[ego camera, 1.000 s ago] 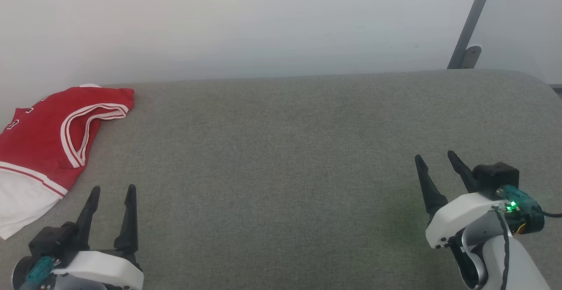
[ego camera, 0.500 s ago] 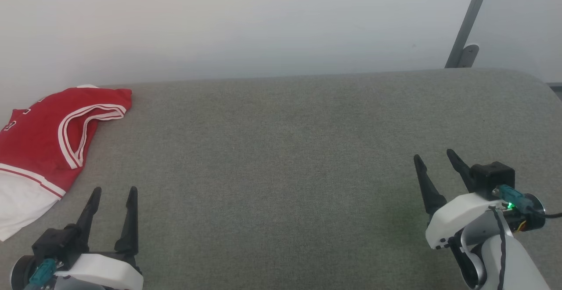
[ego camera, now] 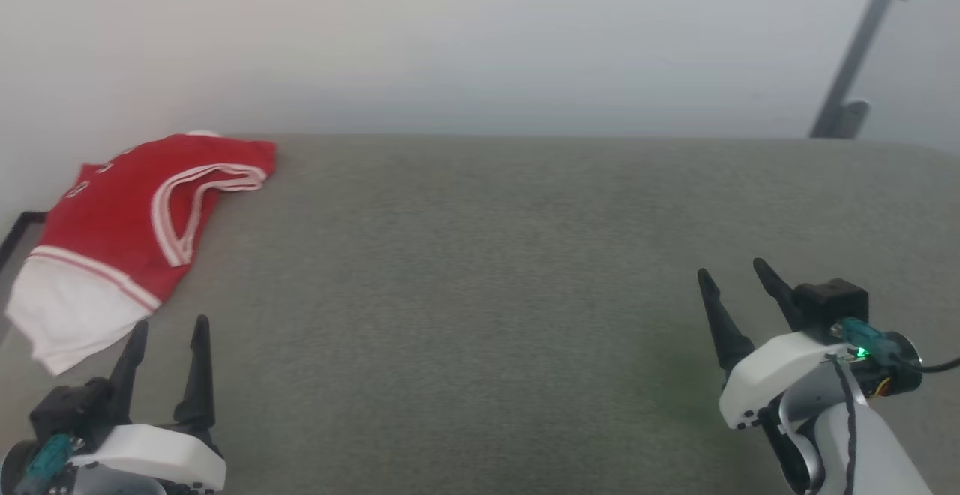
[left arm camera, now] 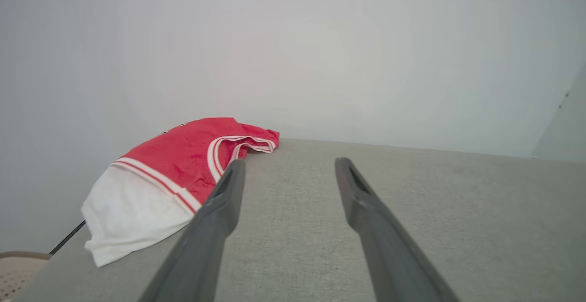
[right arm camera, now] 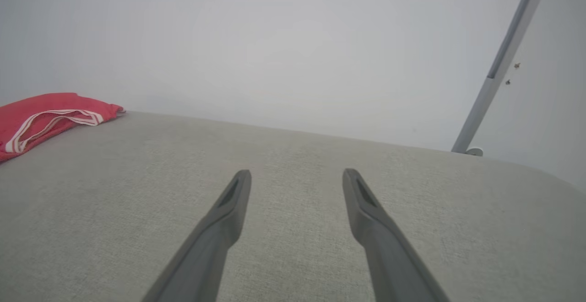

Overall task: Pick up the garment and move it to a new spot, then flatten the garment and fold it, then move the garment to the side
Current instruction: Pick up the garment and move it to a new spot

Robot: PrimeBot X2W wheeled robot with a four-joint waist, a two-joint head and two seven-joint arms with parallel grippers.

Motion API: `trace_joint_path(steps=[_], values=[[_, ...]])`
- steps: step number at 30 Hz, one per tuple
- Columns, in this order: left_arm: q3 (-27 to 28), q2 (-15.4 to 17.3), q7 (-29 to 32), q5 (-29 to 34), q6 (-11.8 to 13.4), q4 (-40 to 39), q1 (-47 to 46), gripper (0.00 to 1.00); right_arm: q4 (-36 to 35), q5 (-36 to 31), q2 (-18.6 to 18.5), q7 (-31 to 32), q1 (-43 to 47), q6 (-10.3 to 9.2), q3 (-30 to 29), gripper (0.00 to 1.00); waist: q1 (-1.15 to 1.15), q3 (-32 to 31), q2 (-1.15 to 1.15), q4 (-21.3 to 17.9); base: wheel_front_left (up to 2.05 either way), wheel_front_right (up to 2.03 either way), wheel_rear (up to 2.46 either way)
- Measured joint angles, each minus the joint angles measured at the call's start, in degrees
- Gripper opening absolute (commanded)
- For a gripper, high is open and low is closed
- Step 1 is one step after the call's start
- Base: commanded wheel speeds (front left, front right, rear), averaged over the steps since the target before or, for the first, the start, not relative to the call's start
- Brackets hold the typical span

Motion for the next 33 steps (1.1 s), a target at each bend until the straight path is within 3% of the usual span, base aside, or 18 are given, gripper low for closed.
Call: trace_joint_path(steps=[19,26,33], values=[[1.78,1.82,0.63,-1.25,1.87,0.92,-1.43,1.0,3.12,1.96,0.55,0.26,-2.77,0.01,7.78,1.0,0.0,-2.51,0.0,15.33,0.0,0.0,0.0],[2.03,1.71,1.34,-2.65,2.55,0.36,-1.53,1.0,3.72,2.25,0.19,-0.2,-3.19,0.01,7.6,1.0,0.0,-2.09,0.0,16.28,0.0,0.0,0.0],[2.78,3.71,7.12,-7.61,1.26,1.98,-8.38,1.0,2.44,1.58,-1.25,0.55,-5.16,0.01,6.68,1.0,0.0,0.73,0.0,14.85,0.0,0.0,0.0]])
